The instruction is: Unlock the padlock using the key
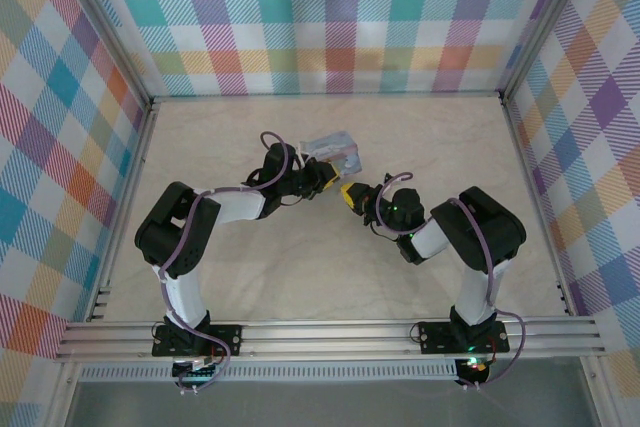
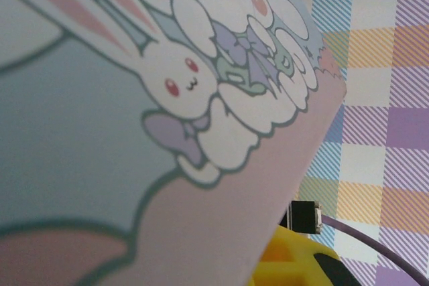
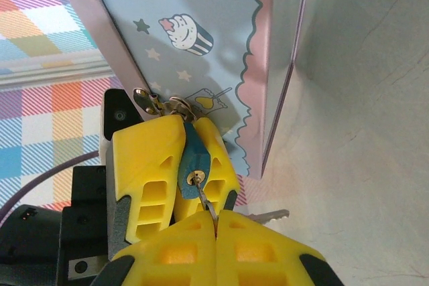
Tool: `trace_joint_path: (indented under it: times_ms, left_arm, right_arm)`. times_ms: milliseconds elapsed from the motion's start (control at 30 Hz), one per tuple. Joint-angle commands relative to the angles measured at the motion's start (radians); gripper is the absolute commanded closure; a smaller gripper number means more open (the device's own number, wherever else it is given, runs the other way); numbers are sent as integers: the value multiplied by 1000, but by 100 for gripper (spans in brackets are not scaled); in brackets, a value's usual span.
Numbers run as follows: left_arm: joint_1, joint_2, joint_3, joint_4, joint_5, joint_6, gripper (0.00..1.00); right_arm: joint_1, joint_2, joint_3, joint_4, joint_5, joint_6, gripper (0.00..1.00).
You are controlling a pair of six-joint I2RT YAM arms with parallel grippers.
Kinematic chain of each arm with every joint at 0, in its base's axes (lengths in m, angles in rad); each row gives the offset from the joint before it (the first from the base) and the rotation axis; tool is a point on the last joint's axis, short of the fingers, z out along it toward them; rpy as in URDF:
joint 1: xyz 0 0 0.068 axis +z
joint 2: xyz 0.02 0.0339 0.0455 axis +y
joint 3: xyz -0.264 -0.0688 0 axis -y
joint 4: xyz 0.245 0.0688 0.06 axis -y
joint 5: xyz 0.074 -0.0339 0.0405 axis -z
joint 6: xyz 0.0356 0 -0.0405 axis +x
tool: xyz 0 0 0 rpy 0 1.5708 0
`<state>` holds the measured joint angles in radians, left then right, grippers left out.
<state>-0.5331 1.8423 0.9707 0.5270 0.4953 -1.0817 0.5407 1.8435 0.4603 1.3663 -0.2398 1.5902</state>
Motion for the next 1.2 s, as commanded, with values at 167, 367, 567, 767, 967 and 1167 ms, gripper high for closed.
trace_joint_path:
  times_ms: [167, 367, 567, 767, 967, 1167]
  left_arm:
    - [-15, -28, -1, 76, 65, -9, 93]
    - [-19, -26, -1, 73, 66, -9, 93]
    - [-20, -28, -9, 79, 68, -8, 94]
    - [-21, -29, -15, 87, 81, -10, 95]
    - [-30, -29, -16, 95, 121, -11, 99]
    - [-38, -38, -24, 93, 168, -2, 100]
  right_arm:
    - [37, 27, 38, 42, 52, 138, 100]
    - [52, 43, 60, 42, 56, 190, 100]
    - [61, 24, 74, 42, 75, 206, 100]
    - [47, 10, 84, 38, 98, 164, 100]
    - [31, 130, 204, 40, -36, 167, 100]
    - [25, 152, 271, 42, -82, 177, 100]
